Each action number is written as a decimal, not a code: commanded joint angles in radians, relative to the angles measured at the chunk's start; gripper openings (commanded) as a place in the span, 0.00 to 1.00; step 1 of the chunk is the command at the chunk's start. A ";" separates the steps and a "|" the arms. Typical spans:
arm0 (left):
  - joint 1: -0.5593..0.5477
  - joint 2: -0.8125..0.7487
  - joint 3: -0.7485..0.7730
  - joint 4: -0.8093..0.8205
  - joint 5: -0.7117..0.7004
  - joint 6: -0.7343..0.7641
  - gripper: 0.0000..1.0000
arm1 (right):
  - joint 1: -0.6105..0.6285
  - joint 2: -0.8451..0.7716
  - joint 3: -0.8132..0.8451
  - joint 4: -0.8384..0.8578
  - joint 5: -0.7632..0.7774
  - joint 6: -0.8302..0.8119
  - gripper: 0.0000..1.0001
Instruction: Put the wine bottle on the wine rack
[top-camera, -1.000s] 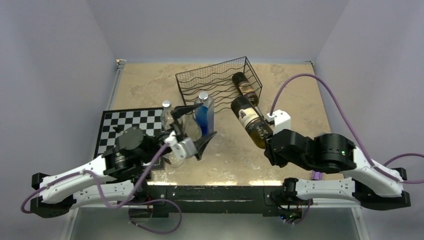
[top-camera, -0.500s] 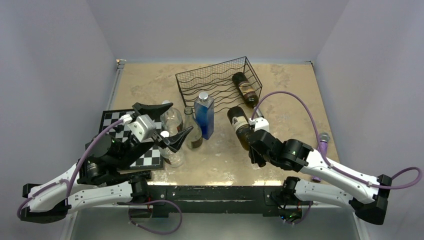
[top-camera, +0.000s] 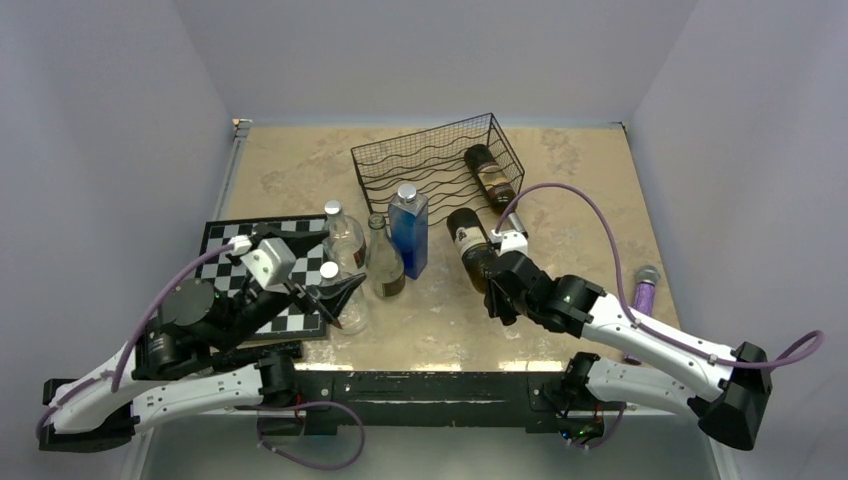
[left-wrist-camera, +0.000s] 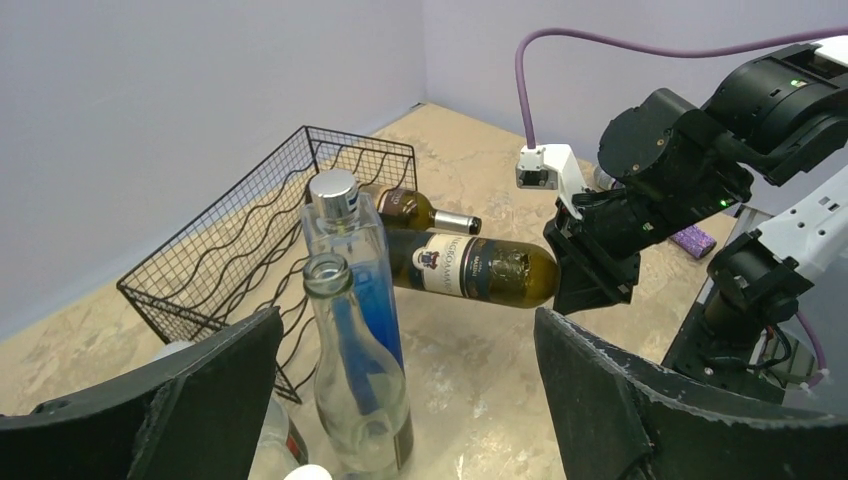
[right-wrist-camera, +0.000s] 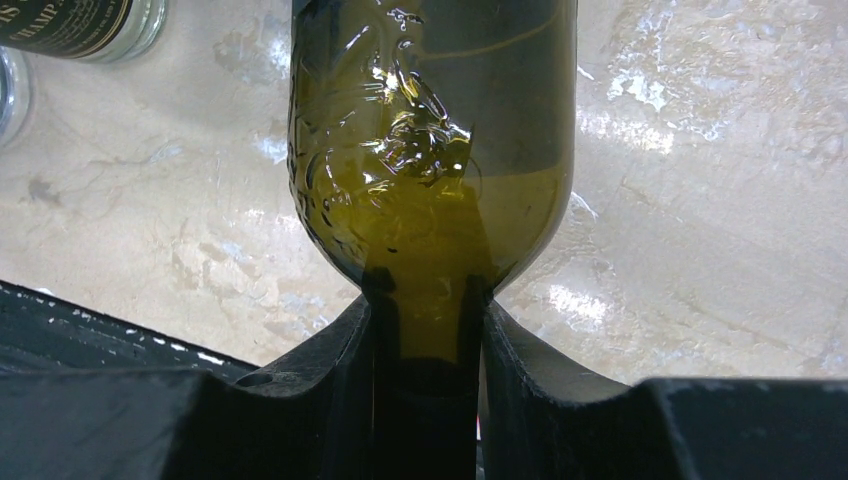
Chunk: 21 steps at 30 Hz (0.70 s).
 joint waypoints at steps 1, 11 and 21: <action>-0.001 -0.060 0.013 -0.056 -0.026 -0.028 0.99 | -0.032 -0.005 0.002 0.200 0.028 -0.016 0.00; -0.002 -0.101 0.021 -0.132 -0.028 -0.046 0.99 | -0.096 0.042 -0.020 0.291 0.017 -0.031 0.00; -0.002 -0.127 0.022 -0.174 -0.021 -0.072 0.99 | -0.144 0.092 -0.056 0.431 0.007 -0.051 0.00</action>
